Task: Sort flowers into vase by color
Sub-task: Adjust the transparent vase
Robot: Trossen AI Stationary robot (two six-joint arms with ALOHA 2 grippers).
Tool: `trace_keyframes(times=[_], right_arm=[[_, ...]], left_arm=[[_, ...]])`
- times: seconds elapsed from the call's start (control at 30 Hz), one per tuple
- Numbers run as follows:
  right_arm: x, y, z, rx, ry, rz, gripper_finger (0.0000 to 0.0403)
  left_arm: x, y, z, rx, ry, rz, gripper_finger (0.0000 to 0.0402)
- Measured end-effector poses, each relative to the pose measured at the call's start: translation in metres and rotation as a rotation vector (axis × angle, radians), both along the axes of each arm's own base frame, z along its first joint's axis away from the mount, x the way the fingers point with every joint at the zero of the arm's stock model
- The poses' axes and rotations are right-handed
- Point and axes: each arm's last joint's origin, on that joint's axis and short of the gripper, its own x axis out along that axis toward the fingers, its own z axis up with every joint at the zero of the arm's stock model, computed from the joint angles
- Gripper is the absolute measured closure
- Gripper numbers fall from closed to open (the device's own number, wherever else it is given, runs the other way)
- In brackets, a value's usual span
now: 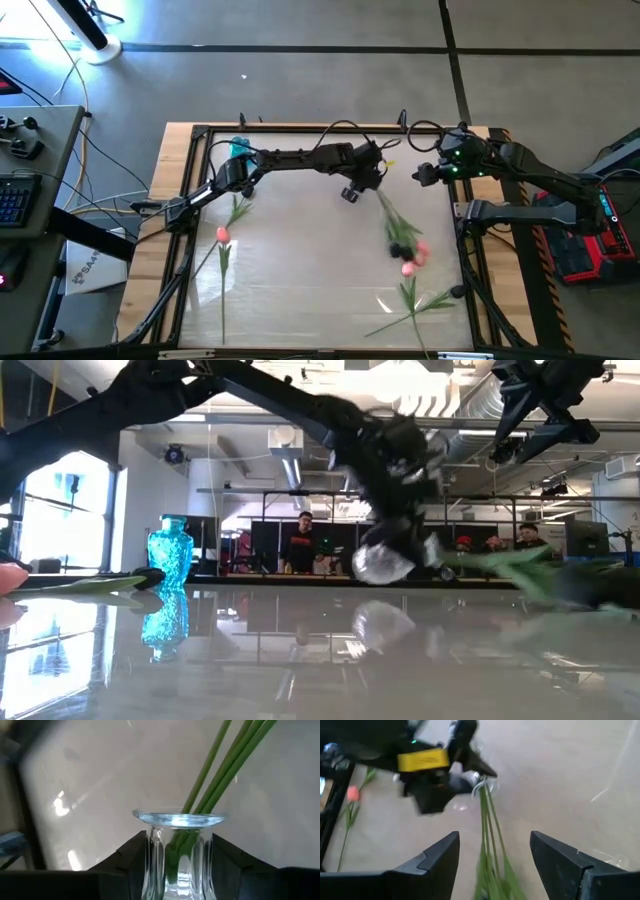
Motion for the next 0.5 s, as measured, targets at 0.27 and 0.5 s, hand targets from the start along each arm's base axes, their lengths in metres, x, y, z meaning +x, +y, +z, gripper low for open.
trace_keyframes(times=[0.27, 0.5], right_arm=[[-0.001, -0.001, 0.012, -0.069, -0.143, -0.060, 0.0171], [-0.006, 0.001, 0.033, -0.155, -0.371, -0.069, 0.0171]], left_arm=[[0.013, 0.001, 0.033, -0.199, -0.218, 0.034, 0.0253], [0.012, 0.008, 0.036, -0.284, -0.254, 0.015, 0.0253]])
